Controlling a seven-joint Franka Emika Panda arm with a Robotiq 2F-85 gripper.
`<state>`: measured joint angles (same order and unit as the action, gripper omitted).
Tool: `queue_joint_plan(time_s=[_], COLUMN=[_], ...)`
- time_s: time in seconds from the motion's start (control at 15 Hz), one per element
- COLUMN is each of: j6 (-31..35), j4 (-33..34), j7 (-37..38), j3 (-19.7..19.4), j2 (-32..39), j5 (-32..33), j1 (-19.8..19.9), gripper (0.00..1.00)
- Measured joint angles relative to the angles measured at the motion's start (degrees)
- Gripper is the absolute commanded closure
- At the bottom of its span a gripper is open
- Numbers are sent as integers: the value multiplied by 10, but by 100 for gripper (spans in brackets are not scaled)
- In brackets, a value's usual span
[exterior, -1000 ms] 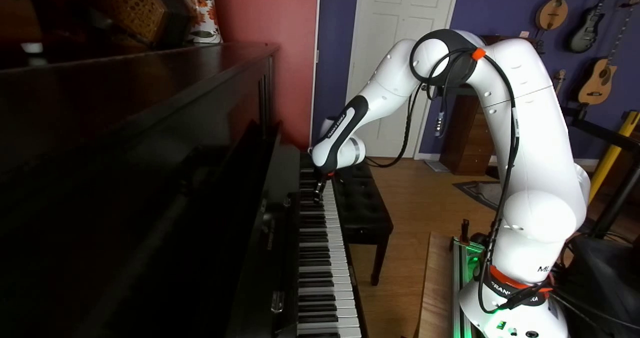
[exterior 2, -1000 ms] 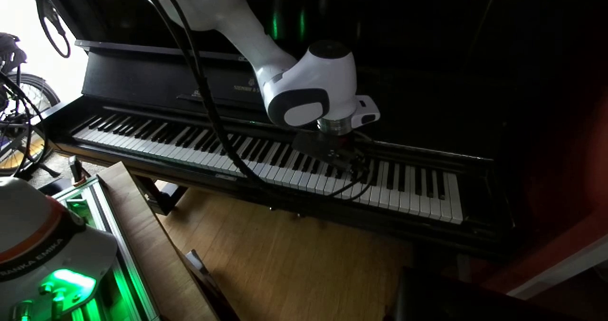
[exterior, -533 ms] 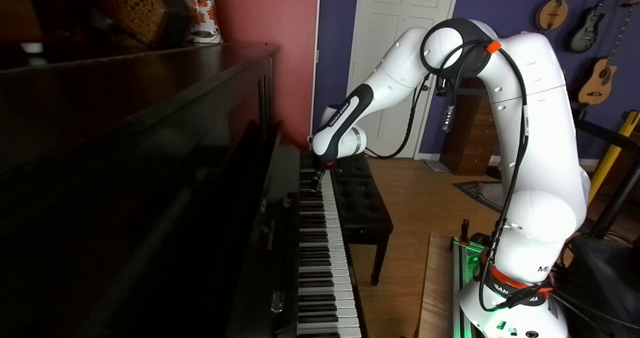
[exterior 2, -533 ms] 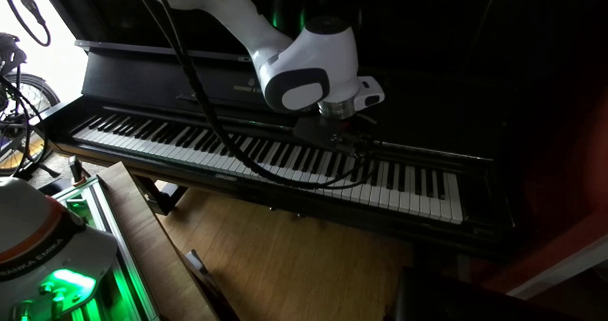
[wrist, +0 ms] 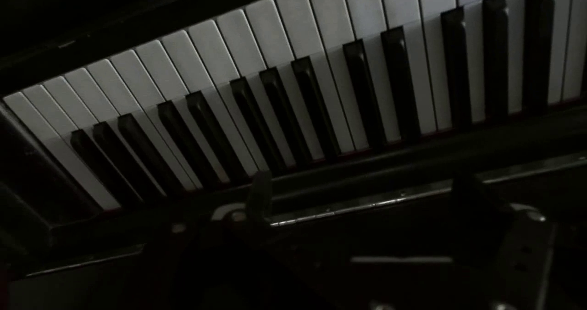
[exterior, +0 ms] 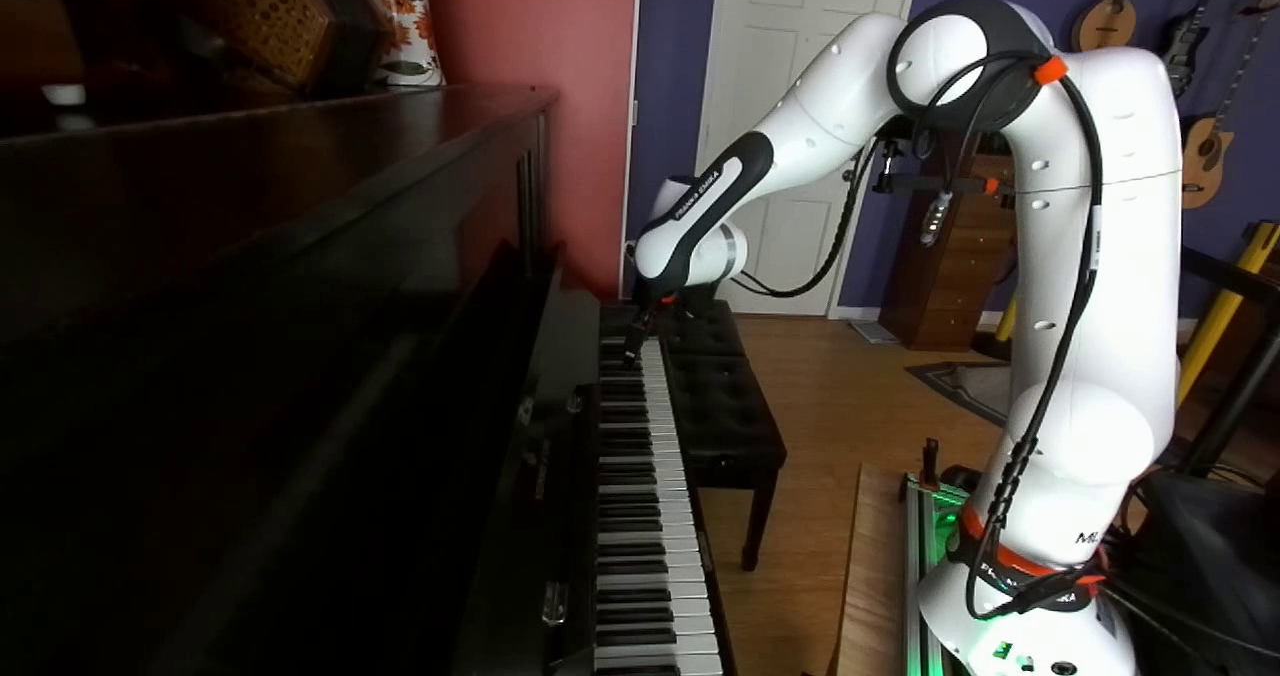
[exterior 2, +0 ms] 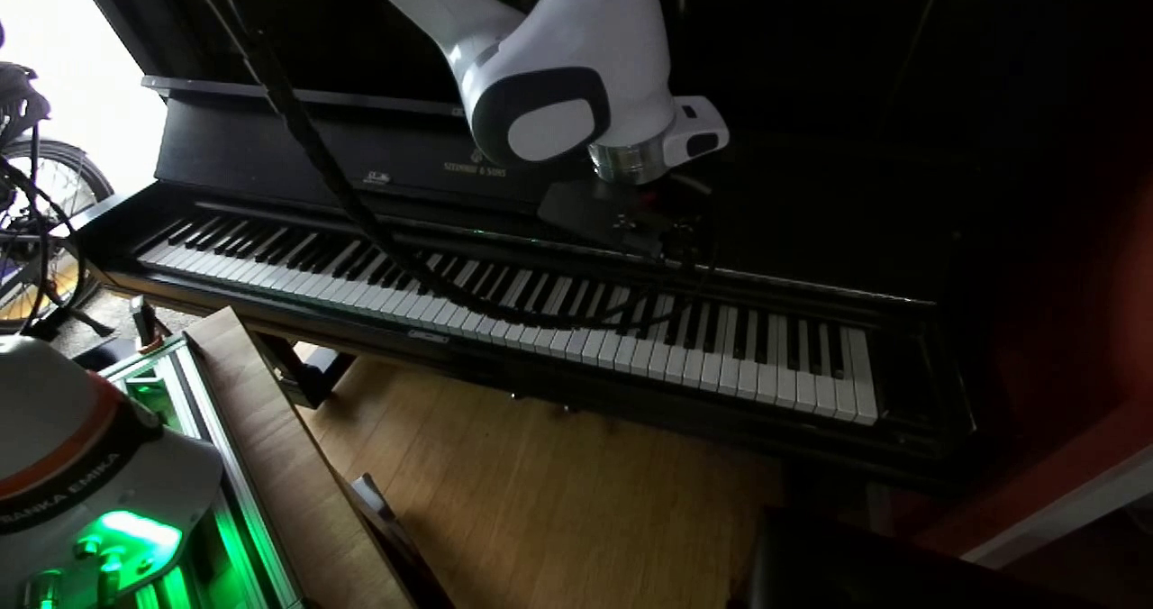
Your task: Press the second f sharp key from the right on the piano
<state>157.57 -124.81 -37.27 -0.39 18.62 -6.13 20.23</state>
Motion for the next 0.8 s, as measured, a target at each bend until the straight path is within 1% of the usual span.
queue_joint_plan(time_s=[0.13, 0.27, 0.47, 0.6, 0.8], j6=[-18, -55, -107, -135, -141], j4=[-10, -19, -27, -32, -39], j7=[20, 63, 112, 121, 122], j3=[-10, -34, -55, -62, -63], j2=[-26, -55, -97, -123, -137], j5=[11, 48, 82, 87, 88], j1=[-7, -23, -37, -43, -44], gripper=[0, 0, 0, 0, 0])
